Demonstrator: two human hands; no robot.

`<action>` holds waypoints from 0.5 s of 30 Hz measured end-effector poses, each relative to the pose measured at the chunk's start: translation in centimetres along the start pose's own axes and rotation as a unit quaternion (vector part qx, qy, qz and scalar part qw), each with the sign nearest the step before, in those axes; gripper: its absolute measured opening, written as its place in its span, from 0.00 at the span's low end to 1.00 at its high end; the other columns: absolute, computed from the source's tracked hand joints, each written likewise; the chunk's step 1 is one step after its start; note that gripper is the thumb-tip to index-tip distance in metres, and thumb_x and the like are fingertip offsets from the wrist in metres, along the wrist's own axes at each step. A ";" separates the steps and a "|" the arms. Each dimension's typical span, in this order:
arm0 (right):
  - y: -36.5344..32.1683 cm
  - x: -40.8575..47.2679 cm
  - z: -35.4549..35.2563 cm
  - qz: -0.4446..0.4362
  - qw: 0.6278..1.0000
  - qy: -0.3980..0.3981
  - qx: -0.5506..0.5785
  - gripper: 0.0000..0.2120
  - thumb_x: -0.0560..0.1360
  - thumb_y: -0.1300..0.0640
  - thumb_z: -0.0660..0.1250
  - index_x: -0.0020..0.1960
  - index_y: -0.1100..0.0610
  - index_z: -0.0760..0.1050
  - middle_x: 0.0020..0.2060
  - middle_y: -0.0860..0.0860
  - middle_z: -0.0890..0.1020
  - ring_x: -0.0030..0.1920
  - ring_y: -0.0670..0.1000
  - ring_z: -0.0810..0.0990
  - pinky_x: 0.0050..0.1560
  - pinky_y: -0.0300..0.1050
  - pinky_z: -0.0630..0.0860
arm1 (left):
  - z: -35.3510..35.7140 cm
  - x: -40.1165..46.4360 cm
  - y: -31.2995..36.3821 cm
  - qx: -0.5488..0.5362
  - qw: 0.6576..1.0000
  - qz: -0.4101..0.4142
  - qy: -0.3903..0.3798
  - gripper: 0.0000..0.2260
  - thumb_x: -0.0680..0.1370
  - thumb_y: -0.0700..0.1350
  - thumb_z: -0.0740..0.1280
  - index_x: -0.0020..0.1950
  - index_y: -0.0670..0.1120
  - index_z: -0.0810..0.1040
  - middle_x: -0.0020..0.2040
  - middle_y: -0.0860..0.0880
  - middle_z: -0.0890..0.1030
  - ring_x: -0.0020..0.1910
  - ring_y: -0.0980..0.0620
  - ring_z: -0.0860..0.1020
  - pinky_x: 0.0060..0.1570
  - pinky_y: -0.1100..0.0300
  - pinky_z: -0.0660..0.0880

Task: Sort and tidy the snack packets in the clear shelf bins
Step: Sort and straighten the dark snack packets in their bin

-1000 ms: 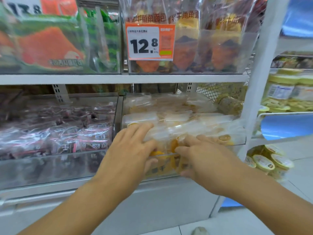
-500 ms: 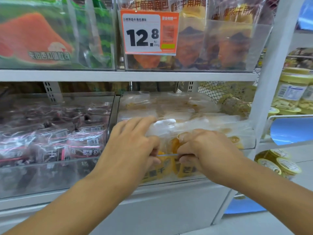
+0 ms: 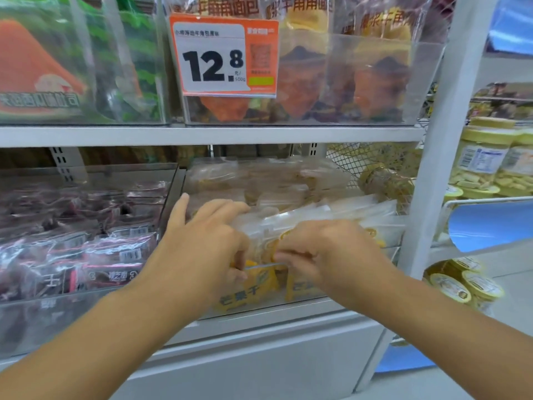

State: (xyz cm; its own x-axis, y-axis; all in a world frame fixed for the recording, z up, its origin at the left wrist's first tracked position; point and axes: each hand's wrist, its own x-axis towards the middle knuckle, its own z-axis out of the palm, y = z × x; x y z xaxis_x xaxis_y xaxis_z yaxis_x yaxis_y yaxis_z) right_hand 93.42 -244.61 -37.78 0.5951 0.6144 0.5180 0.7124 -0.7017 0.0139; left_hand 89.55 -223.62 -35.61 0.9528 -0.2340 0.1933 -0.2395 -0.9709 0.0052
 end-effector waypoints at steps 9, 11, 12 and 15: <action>8.7 5.7 -2.9 0.249 0.947 -0.197 0.057 0.24 0.84 0.48 0.56 0.79 0.52 0.61 0.77 0.53 0.64 0.76 0.54 0.62 0.73 0.44 0.59 | -0.6 5.3 1.3 -0.023 0.998 -0.047 -0.033 0.48 0.68 0.78 0.40 0.81 0.51 0.54 0.82 0.49 0.55 0.80 0.47 0.55 0.76 0.46 0.57; 9.7 7.4 -2.3 0.282 0.916 -0.285 0.031 0.21 0.84 0.54 0.56 0.76 0.57 0.66 0.72 0.57 0.69 0.71 0.55 0.68 0.65 0.39 0.64 | -0.2 6.5 0.7 -0.013 0.994 -0.079 -0.077 0.51 0.64 0.81 0.38 0.79 0.52 0.60 0.81 0.47 0.58 0.78 0.43 0.59 0.74 0.44 0.61; 10.0 8.1 -1.9 0.295 0.905 -0.306 0.012 0.19 0.84 0.56 0.56 0.72 0.59 0.70 0.67 0.58 0.74 0.65 0.56 0.72 0.59 0.39 0.67 | -0.1 6.8 0.3 -0.007 0.993 -0.083 -0.086 0.52 0.63 0.82 0.38 0.78 0.54 0.61 0.80 0.48 0.60 0.77 0.43 0.62 0.73 0.45 0.63; 11.3 9.6 -1.9 0.245 0.917 -0.303 -0.087 0.21 0.83 0.45 0.58 0.69 0.56 0.74 0.66 0.53 0.76 0.63 0.57 0.75 0.63 0.43 0.71 | 0.5 7.5 -0.7 -0.004 0.994 -0.065 -0.088 0.54 0.60 0.85 0.36 0.77 0.57 0.62 0.78 0.52 0.65 0.74 0.46 0.66 0.70 0.48 0.66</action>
State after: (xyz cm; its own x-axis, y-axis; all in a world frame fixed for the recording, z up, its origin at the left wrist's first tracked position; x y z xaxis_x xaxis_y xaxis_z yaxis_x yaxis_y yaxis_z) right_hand 106.51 -247.32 -31.05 0.9627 0.2614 -0.0704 0.2662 -0.9614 0.0703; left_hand 96.95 -224.74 -34.65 0.9936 -0.1123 0.0156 -0.1127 -0.9933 0.0271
